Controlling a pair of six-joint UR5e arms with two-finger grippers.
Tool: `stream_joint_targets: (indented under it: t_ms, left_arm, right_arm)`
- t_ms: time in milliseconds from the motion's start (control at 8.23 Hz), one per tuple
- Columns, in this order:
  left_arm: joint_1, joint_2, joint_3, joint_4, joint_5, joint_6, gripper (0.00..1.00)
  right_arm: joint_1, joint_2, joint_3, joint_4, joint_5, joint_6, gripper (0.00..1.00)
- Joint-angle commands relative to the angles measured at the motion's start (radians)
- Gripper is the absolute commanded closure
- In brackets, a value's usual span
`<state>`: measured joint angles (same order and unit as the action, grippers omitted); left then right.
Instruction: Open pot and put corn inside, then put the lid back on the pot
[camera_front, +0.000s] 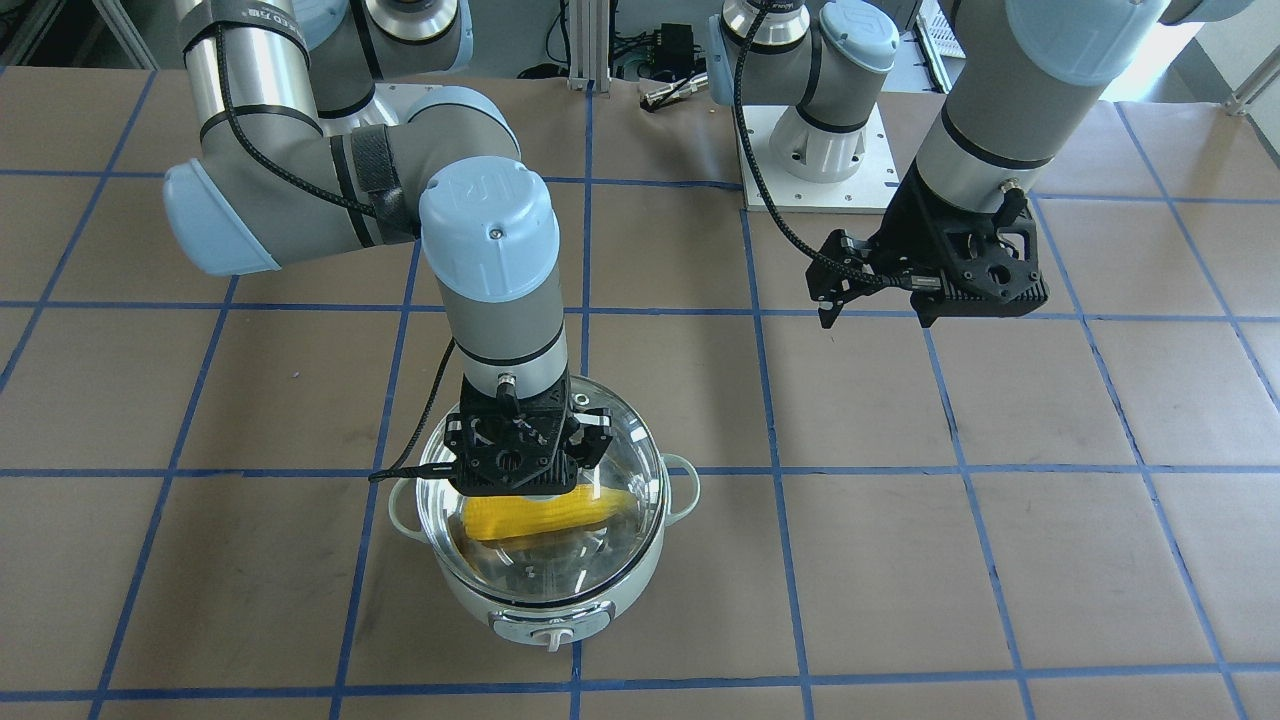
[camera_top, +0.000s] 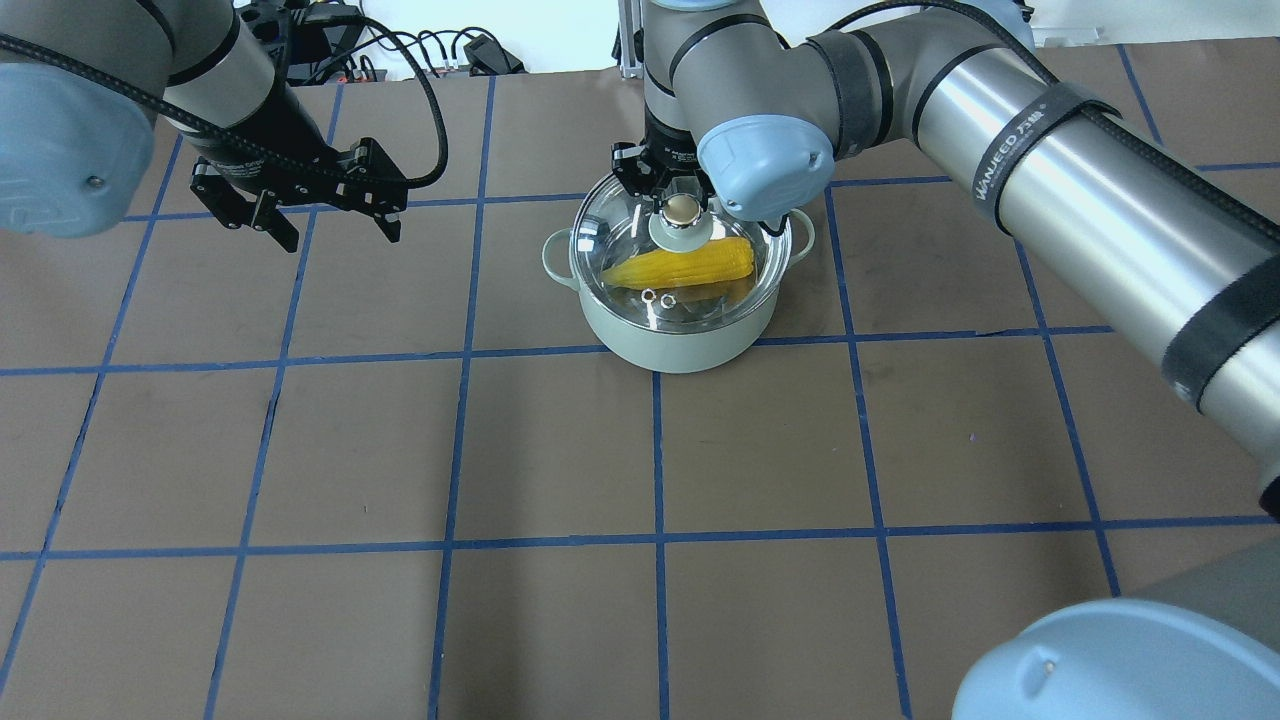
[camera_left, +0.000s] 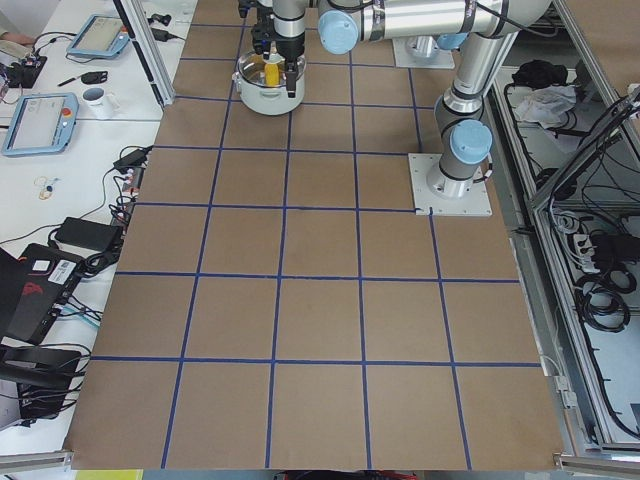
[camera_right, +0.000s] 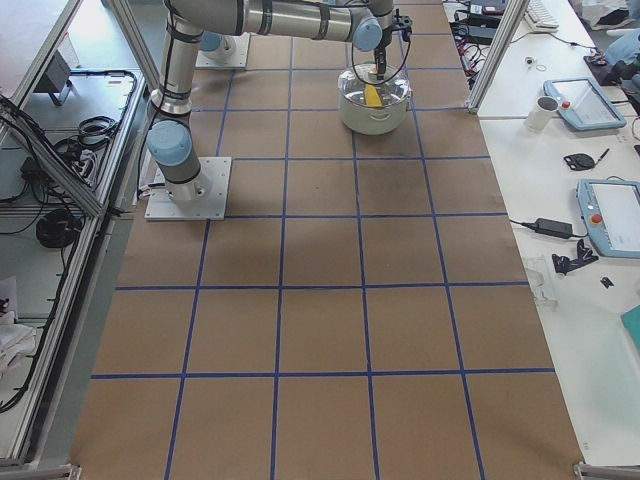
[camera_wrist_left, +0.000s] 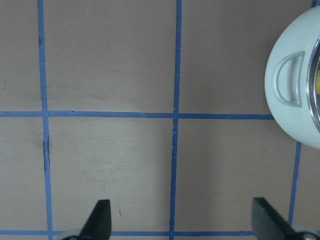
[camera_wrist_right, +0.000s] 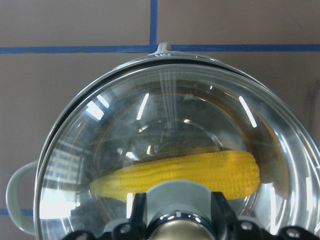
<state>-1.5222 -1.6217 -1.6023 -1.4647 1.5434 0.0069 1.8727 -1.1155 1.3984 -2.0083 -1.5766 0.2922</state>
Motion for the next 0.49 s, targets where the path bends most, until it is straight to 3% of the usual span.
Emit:
stream_joint_targets:
  t_ms: [0,365]
  left_arm:
    - [-0.001,0.005,-0.004,0.015,0.003,0.001,0.0]
    - [-0.001,0.0,-0.005,0.017,0.0,-0.001,0.0]
  right_arm:
    - [0.002,-0.01,0.002,-0.003,0.029,-0.016,0.79]
    - [0.002,-0.009,0.007,-0.02,0.029,-0.047,0.84]
